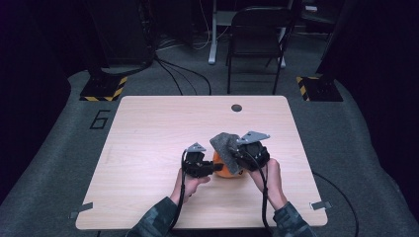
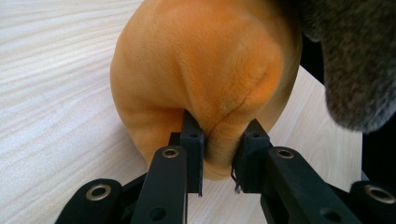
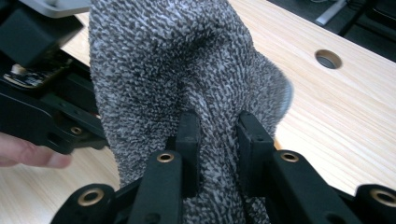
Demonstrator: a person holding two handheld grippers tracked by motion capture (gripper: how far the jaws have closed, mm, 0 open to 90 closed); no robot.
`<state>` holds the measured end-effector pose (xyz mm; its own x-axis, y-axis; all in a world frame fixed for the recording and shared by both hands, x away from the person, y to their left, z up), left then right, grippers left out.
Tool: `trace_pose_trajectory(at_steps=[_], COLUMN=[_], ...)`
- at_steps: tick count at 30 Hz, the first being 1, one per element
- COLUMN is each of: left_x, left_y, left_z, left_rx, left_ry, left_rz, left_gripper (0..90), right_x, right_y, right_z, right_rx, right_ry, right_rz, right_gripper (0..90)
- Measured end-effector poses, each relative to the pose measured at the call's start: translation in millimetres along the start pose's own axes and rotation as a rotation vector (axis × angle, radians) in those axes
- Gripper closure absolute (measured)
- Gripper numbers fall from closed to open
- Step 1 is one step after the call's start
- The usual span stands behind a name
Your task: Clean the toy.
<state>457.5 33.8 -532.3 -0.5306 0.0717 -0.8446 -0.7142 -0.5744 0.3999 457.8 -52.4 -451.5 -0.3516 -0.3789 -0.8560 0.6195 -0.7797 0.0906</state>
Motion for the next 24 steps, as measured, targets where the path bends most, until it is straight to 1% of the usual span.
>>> trace_pose_trajectory(at_steps=[1,3,4,5,6,7,8,10,11,13,14,16,17,18,19,20,22,23,24], left_x=[-1.0,0.0,0.9,1.8,2.5,2.2,2.0,1.9,2.1,2.4,2.2,2.1,2.2,2.2,2.1,2.2,2.1,2.6,2.6], left_y=[1.7,4.5,5.4,4.7,4.3,4.2,3.3,3.3,4.1,3.6,2.5,2.3,2.4,2.0,1.8,1.5,1.7,2.1,2.3], left_z=[-1.2,-1.6,-3.2,-3.5,-3.7,-4.3,-4.1,-4.4,-4.4,-4.2,-4.3,-4.4,-4.4,-4.4,-4.4,-4.6,-5.4,-5.3,-5.5], left_rx=[-0.001,-0.003,-0.004,-0.009,-0.006,-0.001,-0.001,0.002,-0.004,0.004,0.006,0.009,0.010,0.009,0.011,0.012,0.016,0.017,0.018], left_ry=[0.011,0.001,0.001,-0.003,-0.005,0.004,0.006,0.009,0.010,0.007,0.008,0.013,0.013,0.013,0.014,0.013,0.015,0.010,0.011], left_rz=[0.000,-0.048,-0.048,-0.051,-0.049,-0.034,-0.031,-0.028,-0.018,-0.027,-0.035,-0.026,-0.023,-0.022,-0.020,-0.019,-0.021,-0.022,-0.022], left_gripper=[76.4,76.5,76.5,76.5,76.6,76.6,76.7,76.9,76.9,77.0,77.0,77.0,77.0,77.0,77.0,77.0,77.0,77.0,77.0], right_x=[-0.1,4.1,8.3,13.1,15.4,16.8,16.4,18.9,19.0,22.1,23.1,28.3,31.2,35.3,40.7,45.3,56.8,62.3,67.8], right_y=[-2.9,-7.6,-7.5,-3.7,-2.0,-0.8,1.2,3.7,5.9,10.5,13.6,24.5,30.4,36.6,43.6,50.7,62.1,67.2,70.1], right_z=[-2.1,-7.3,-10.4,-15.1,-16.6,-17.2,-17.9,-15.3,-15.4,-13.1,-12.6,-11.7,-11.6,-11.4,-10.9,-12.7,-15.3,-17.0,-18.4], right_rx=[-0.010,-0.007,0.016,0.056,0.053,0.049,0.050,0.051,0.059,0.069,0.077,0.111,0.116,0.132,0.150,0.164,0.165,0.172,0.178], right_ry=[0.006,-0.015,-0.035,-0.044,-0.049,-0.053,-0.039,-0.057,-0.051,-0.070,-0.066,-0.082,-0.086,-0.099,-0.121,-0.121,-0.150,-0.163,-0.178], right_rz=[0.008,0.033,0.056,0.087,0.094,0.090,0.085,0.075,0.078,0.080,0.071,0.071,0.056,0.036,0.025,0.008,-0.021,-0.026,-0.048], right_gripper=[73.0,72.8,72.9,73.1,73.1,73.1,73.1,73.3,73.3,73.3,73.3,73.3,73.3,73.3,73.3,73.3,73.3,73.3,73.3])
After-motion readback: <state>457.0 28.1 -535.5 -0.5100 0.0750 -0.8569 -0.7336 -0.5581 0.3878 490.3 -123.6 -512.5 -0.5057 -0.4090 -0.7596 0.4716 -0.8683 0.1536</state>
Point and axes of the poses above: each handheld gripper's, and its own axes: z roughly backward along the jaws, x roughly out of its underside, y roughly to its right, the point moved 10 cm from there along -z, roughly forward along the jaws, and after that the axes turned 10 degrees about y, right-handed, at the moved point
